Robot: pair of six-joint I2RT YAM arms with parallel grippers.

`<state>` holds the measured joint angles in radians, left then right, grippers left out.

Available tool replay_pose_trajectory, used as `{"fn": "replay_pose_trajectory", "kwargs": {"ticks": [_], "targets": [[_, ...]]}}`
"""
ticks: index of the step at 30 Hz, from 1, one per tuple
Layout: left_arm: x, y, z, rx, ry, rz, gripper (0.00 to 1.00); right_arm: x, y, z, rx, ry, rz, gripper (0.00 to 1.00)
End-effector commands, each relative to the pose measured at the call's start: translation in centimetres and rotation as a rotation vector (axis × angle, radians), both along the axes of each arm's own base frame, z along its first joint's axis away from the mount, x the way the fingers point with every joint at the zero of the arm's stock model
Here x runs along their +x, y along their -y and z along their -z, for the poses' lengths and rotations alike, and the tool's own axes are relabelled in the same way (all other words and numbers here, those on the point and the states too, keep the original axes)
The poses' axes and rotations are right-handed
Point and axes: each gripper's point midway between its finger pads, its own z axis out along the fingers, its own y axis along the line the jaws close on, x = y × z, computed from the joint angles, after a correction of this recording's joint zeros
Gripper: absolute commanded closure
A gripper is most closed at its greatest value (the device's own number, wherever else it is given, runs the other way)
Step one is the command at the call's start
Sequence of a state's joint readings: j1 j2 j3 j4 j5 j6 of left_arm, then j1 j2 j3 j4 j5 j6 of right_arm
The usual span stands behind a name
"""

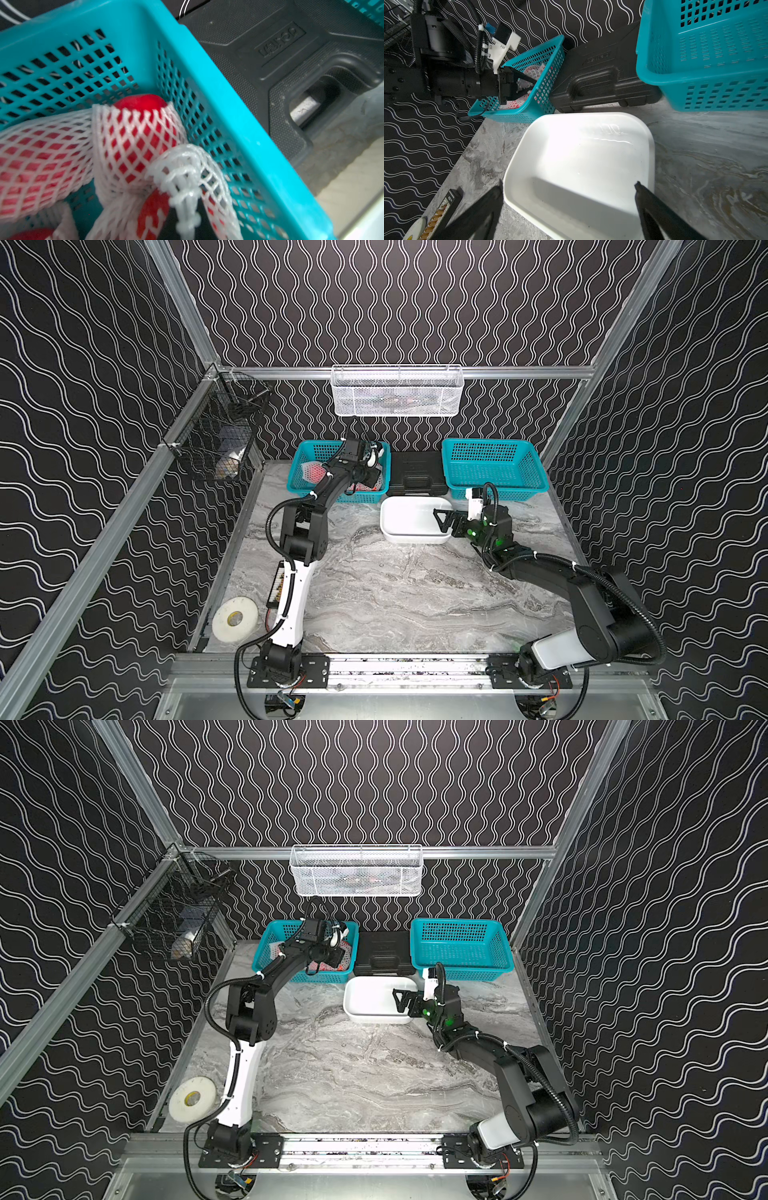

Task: Remove foam nets from apples
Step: Pick up the apple from the basket.

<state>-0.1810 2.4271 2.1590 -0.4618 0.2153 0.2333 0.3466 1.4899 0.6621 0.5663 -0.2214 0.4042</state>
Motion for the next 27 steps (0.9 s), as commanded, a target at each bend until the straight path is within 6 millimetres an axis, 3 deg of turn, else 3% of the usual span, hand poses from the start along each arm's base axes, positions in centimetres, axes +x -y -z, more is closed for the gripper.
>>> {"fn": "replay_pose_trajectory", "kwargs": {"ticks": [1, 9, 20, 27], "targets": [[-0.9, -0.2, -2.3, -0.04, -0.004, -0.001, 1.0, 0.4, 0.2, -1.4, 0.026, 0.042, 0.017, 0.0], [-2.2, 0.1, -8.1, -0.098, 0.059, 0.007, 1.0, 0.3, 0.4, -1.5, 0.035, 0.046, 0.023, 0.0], [-5.0, -0.3, -11.3, -0.13, 0.042, -0.031, 1.0, 0.3, 0.4, -1.5, 0.044, 0.046, 0.021, 0.0], [-8.7, 0.3, -12.7, -0.137, 0.028, -0.077, 1.0, 0.5, 0.2, -1.5, 0.054, 0.04, 0.014, 0.0]]}}
